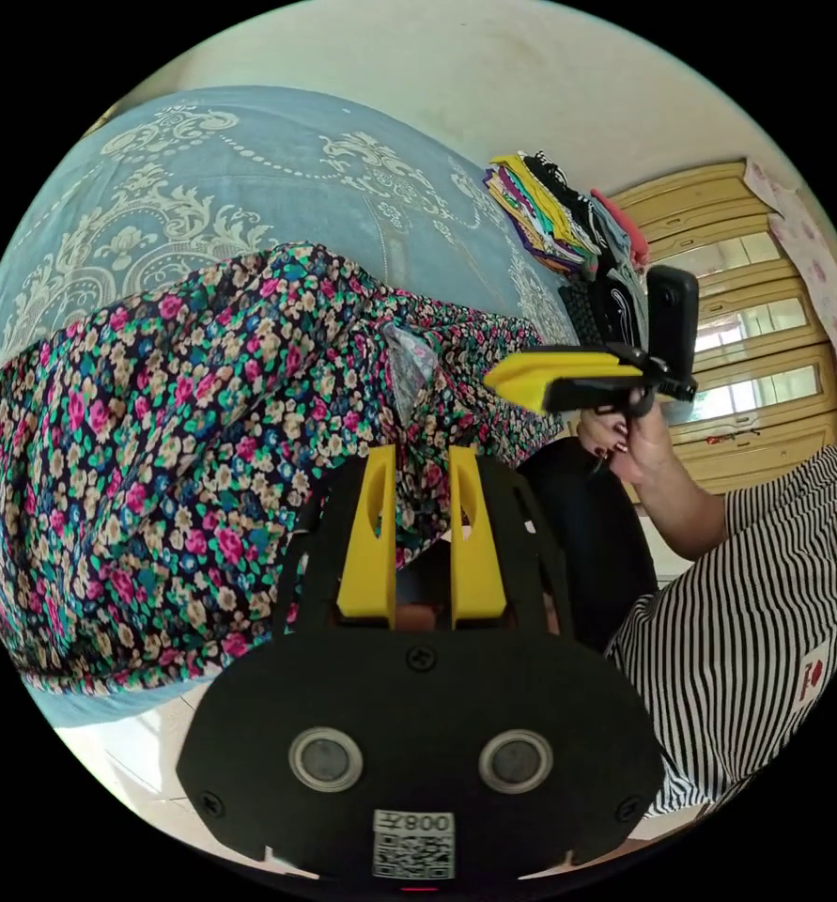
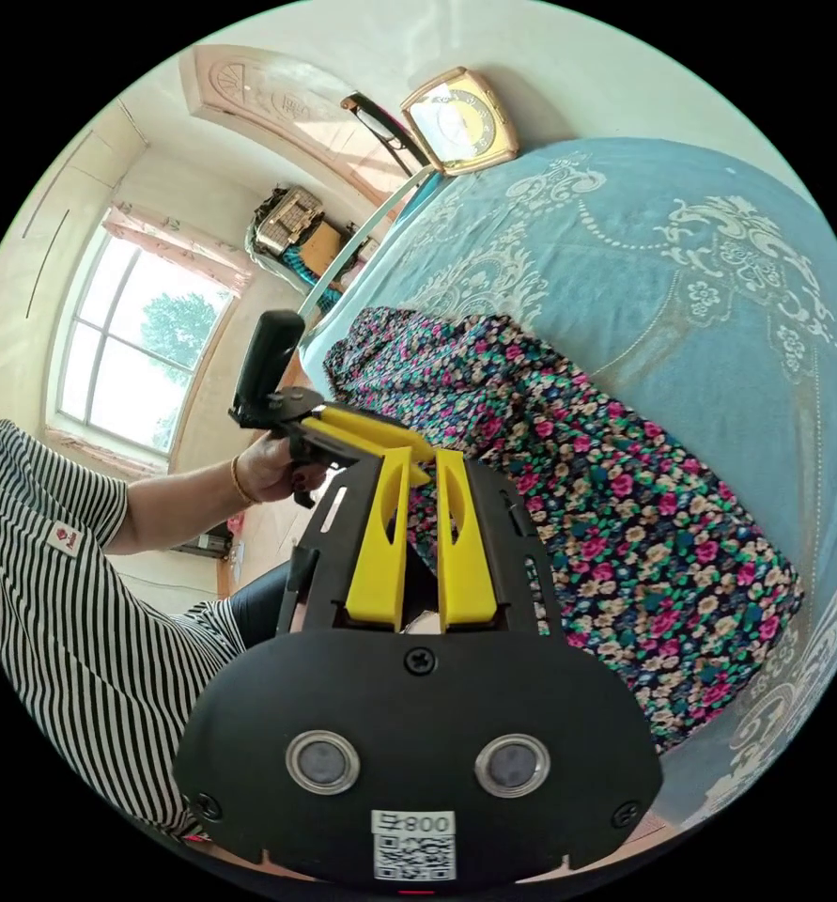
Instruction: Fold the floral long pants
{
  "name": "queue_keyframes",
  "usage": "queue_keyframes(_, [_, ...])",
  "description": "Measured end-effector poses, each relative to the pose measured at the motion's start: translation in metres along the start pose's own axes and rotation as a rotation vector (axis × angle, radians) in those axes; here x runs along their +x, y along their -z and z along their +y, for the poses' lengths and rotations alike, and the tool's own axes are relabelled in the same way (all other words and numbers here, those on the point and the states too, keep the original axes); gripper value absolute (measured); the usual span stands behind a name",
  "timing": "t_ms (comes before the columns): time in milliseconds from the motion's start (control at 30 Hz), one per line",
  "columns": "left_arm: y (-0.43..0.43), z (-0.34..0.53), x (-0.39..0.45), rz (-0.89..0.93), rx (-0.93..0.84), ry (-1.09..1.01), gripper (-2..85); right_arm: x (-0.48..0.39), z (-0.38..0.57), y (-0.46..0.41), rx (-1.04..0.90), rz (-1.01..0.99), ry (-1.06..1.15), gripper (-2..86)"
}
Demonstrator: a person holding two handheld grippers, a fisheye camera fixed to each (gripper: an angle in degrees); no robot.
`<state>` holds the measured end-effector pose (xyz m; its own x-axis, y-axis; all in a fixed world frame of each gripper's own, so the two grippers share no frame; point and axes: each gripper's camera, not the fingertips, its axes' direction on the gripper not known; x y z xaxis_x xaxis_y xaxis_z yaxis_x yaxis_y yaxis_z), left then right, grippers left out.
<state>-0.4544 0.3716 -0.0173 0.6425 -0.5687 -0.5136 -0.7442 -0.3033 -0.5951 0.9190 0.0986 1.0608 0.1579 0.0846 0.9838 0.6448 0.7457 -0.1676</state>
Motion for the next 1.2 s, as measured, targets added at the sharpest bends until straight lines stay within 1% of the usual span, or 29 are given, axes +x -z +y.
queue_keyframes(167, [0.010, 0.016, 0.013, -0.156, -0.033, -0.009, 4.7, 0.052, -0.013, 0.005, 0.020, 0.061, -0.030, 2.3])
queue_keyframes(333, [0.032, 0.033, 0.019, -0.145, 0.018, 0.002, 3.3, 0.089, -0.024, -0.024, -0.076, 0.122, -0.038, 0.5])
queue_keyframes(500, [0.044, 0.055, 0.015, -0.132, 0.036, 0.063, 3.0, 0.113, -0.027, -0.026, -0.057, 0.150, -0.063, 0.1])
queue_keyframes(667, [0.055, 0.077, 0.006, -0.057, 0.082, 0.145, 3.1, 0.138, -0.026, -0.026, -0.059, 0.135, -0.103, 0.0])
queue_keyframes(867, [0.072, 0.092, 0.017, -0.147, 0.127, 0.164, 2.3, 0.145, -0.021, -0.005, 0.008, 0.097, -0.081, 0.1])
queue_keyframes(1000, [0.076, 0.091, 0.038, -0.152, 0.150, 0.072, 1.3, 0.137, -0.017, 0.003, 0.018, 0.089, -0.015, 0.0])
queue_keyframes(1067, [0.068, 0.086, 0.051, -0.167, 0.103, 0.012, 0.8, 0.137, -0.019, -0.004, -0.015, 0.099, -0.001, 0.0])
queue_keyframes(1200, [0.052, 0.082, 0.060, -0.224, 0.034, 0.012, 0.4, 0.153, -0.030, -0.022, -0.066, 0.136, -0.023, 0.0])
